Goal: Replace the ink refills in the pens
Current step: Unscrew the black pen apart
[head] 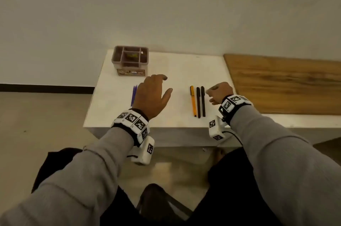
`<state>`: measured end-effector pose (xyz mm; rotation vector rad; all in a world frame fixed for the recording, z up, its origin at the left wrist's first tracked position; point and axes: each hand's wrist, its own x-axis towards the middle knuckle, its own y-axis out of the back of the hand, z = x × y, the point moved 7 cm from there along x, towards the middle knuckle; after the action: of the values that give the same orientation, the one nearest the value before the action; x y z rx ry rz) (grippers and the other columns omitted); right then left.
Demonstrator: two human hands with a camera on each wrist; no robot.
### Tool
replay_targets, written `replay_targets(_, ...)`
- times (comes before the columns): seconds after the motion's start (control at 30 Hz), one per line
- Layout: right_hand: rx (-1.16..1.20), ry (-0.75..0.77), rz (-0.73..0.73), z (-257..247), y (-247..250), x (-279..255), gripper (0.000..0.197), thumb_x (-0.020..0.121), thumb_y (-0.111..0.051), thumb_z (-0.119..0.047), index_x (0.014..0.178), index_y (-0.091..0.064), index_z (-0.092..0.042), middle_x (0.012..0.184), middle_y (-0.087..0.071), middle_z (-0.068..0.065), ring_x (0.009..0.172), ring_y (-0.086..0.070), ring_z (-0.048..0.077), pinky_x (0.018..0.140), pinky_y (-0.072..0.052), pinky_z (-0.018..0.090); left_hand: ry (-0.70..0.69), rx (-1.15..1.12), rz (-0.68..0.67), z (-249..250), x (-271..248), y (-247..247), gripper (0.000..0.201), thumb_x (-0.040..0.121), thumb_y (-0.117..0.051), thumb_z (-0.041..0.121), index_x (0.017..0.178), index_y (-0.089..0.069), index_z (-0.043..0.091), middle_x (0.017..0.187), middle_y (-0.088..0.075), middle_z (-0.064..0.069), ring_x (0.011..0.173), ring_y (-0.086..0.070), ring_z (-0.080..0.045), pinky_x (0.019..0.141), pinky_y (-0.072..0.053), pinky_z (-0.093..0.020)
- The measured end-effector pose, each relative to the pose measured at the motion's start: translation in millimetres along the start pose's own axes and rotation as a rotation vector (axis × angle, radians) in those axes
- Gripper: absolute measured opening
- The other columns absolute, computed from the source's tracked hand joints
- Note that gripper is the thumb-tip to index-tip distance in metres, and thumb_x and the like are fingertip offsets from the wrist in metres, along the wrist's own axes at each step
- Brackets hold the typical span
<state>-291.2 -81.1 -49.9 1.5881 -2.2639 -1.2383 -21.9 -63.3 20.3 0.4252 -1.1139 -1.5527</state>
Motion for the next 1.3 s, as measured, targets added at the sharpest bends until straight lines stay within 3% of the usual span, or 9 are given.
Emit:
replay_targets(0.17, -0.038, -0.124, -0.042, 14, -26, 42, 0.022, 0.082, -0.078, -0.024, 0.089, -0.069, -0.005, 0.084, -0.072, 0.014, 0.074, -0.071, 0.028, 0.069, -0.062, 0.037, 0.055, -0.112, -0.123, -24, 41, -51, 0.039, 0.093, -0.054, 0.034, 0.123, -0.053, 0.010, 0.116, -0.062, -0.008, 0.107, -0.057, -0.025, 0.088, -0.042, -0.036)
replay_targets(0.33, -0.075, -0.183, -0.062, 20, -35, 54, 0.020, 0.074, -0.085, -0.024, 0.072, -0.066, -0.016, 0.086, -0.073, 0.014, 0.080, -0.072, 0.029, 0.078, -0.061, 0.044, 0.022, -0.161, -0.132, -13, 64, -56, 0.038, 0.092, -0.054, 0.035, 0.122, -0.054, 0.011, 0.112, -0.063, -0.006, 0.101, -0.059, -0.022, 0.084, -0.047, -0.035)
replay_targets(0.53, 0.138, -0.272, -0.045, 39, -37, 62, 0.028, 0.065, -0.090, -0.018, 0.084, -0.070, -0.011, 0.088, -0.074, 0.015, 0.082, -0.072, 0.028, 0.083, -0.060, 0.044, 0.007, -0.248, -0.030, 5, 55, -59, 0.035, 0.092, -0.055, 0.036, 0.120, -0.055, 0.014, 0.110, -0.064, -0.002, 0.098, -0.059, -0.017, 0.083, -0.050, -0.034)
replay_targets(0.63, 0.198, -0.202, -0.056, 34, -31, 50, 0.032, 0.073, -0.084, -0.012, 0.101, -0.072, -0.001, 0.086, -0.073, 0.013, 0.077, -0.070, 0.024, 0.077, -0.061, 0.039, 0.050, -0.257, 0.010, 7, 30, -65, 0.034, 0.092, -0.055, 0.035, 0.120, -0.056, 0.015, 0.108, -0.064, -0.001, 0.097, -0.059, -0.015, 0.084, -0.050, -0.033)
replay_targets(0.73, 0.313, -0.061, 0.029, 12, -10, 16, 0.034, 0.080, -0.076, -0.011, 0.111, -0.068, -0.001, 0.092, -0.071, 0.012, 0.074, -0.069, 0.020, 0.065, -0.059, 0.029, 0.090, -0.285, 0.003, 11, 1, -63, 0.032, 0.092, -0.057, 0.034, 0.118, -0.057, 0.016, 0.105, -0.065, 0.001, 0.094, -0.058, -0.013, 0.083, -0.049, -0.029)
replay_targets(0.83, 0.505, 0.072, -0.079, -18, -16, -36, 0.025, 0.085, -0.071, -0.006, 0.108, -0.066, 0.000, 0.085, -0.070, 0.011, 0.067, -0.068, 0.019, 0.061, -0.060, 0.026, 0.116, -0.350, -0.056, 15, -19, -60, 0.031, 0.092, -0.057, 0.035, 0.117, -0.060, 0.017, 0.103, -0.068, 0.002, 0.092, -0.062, -0.012, 0.081, -0.051, -0.029)
replay_targets(1.0, 0.573, 0.172, -0.325, -37, -55, -102, 0.022, 0.086, -0.071, -0.007, 0.105, -0.065, -0.001, 0.089, -0.073, 0.014, 0.078, -0.073, 0.026, 0.077, -0.061, 0.037, 0.145, -0.441, -0.114, 18, -36, -55, 0.019, 0.091, -0.061, 0.022, 0.101, -0.071, 0.009, 0.087, -0.074, -0.005, 0.074, -0.069, -0.014, 0.073, -0.056, -0.031)
replay_targets(1.13, 0.494, 0.232, -0.256, -43, -62, -105, 0.030, 0.082, -0.078, -0.026, 0.103, -0.070, -0.007, 0.092, -0.076, 0.008, 0.078, -0.072, 0.015, 0.067, -0.058, 0.028, 0.246, -0.482, -0.120, 4, -43, -56, 0.015, 0.091, -0.058, 0.011, 0.091, -0.073, 0.006, 0.078, -0.074, -0.006, 0.064, -0.070, -0.013, 0.067, -0.056, -0.027)
replay_targets(1.3, 0.537, 0.245, -0.156, -48, -72, -84, 0.010, 0.086, -0.072, -0.014, 0.092, -0.073, -0.006, 0.080, -0.073, 0.006, 0.072, -0.068, 0.013, 0.071, -0.056, 0.029, 0.275, -0.475, -0.198, -8, -32, -71, 0.018, 0.092, -0.055, 0.009, 0.084, -0.071, 0.005, 0.073, -0.072, -0.009, 0.060, -0.068, -0.018, 0.064, -0.056, -0.028)
